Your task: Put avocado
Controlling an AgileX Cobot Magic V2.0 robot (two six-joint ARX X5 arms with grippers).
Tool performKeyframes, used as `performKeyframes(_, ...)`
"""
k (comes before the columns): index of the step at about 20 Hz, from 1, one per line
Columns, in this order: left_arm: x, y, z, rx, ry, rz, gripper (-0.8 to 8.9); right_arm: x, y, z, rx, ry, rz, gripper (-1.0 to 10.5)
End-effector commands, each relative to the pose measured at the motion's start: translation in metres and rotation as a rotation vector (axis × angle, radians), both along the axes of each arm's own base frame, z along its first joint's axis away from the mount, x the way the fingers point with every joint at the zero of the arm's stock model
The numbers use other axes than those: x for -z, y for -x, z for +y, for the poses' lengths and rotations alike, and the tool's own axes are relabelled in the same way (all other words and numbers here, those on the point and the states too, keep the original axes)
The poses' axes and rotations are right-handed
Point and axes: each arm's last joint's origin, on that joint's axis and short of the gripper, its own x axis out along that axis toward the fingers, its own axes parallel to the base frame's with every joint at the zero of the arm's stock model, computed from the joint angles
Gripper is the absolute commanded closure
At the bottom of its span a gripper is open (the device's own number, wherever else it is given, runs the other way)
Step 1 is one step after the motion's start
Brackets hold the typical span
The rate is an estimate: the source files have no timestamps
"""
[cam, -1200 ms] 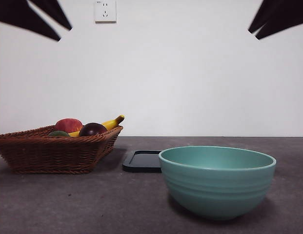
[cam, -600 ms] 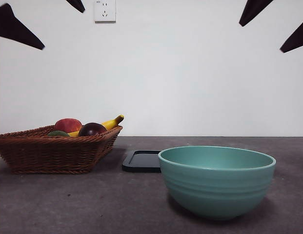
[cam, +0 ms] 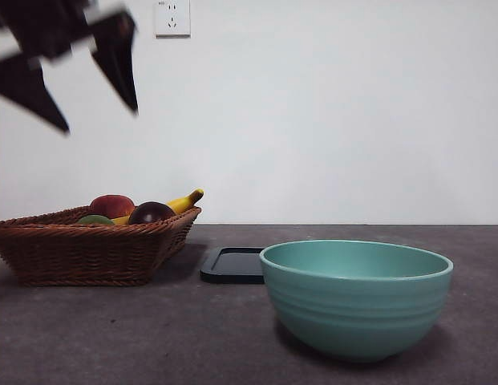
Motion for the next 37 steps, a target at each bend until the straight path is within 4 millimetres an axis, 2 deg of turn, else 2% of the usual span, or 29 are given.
performKeyframes(1, 0.027, -0.025, -0.005, -0.009, -0.026, 0.076, 0.33, 0.0, 0.0, 0.0, -0.004, 0.012, 0.029, 2.3)
performKeyframes(3, 0.054, -0.042, -0.009, -0.032, -0.032, 0.163, 0.33, 0.002, 0.001, 0.0, -0.002, 0.015, 0.052, 2.3)
performKeyframes(6, 0.085, -0.056, -0.015, -0.046, -0.049, 0.268, 0.33, 0.004, 0.002, 0.0, -0.002, 0.019, 0.072, 2.3)
performKeyframes(9, 0.101, -0.058, -0.017, -0.05, -0.067, 0.346, 0.35, 0.004, 0.003, 0.0, -0.001, 0.019, 0.08, 2.3)
performKeyframes(12, 0.103, -0.054, -0.018, -0.065, -0.069, 0.389, 0.43, 0.004, 0.003, 0.0, 0.001, 0.016, 0.081, 2.3)
performKeyframes(15, 0.107, -0.052, -0.02, -0.059, -0.082, 0.427, 1.98, 0.004, 0.003, 0.0, 0.002, 0.016, 0.08, 2.3)
performKeyframes(18, 0.114, -0.052, -0.02, -0.06, -0.091, 0.456, 2.93, 0.004, 0.003, 0.0, 0.002, 0.016, 0.081, 2.3)
performKeyframes(22, 0.114, -0.056, -0.021, -0.06, -0.083, 0.431, 5.81, 0.004, 0.003, 0.0, 0.001, 0.016, 0.081, 2.3)
performKeyframes(23, 0.114, -0.057, -0.022, -0.059, -0.08, 0.421, 6.17, 0.004, 0.003, 0.0, 0.002, 0.015, 0.081, 2.3)
performKeyframes(27, 0.102, -0.058, -0.023, -0.051, -0.071, 0.439, 6.3, 0.005, 0.004, 0.0, 0.001, 0.018, 0.091, 2.3)
performKeyframes(31, 0.065, -0.055, -0.031, -0.013, -0.057, 0.423, 6.3, 0.005, 0.003, 0.0, 0.001, 0.018, 0.09, 2.3)
performKeyframes(33, 0.044, -0.045, -0.039, 0.015, -0.051, 0.387, 6.31, 0.005, 0.003, 0.0, 0.001, 0.018, 0.089, 2.3)
performKeyframes(37, 0.008, -0.006, -0.063, 0.136, -0.023, 0.354, 6.31, 0.005, 0.003, 0.0, 0.001, 0.018, 0.089, 2.3)
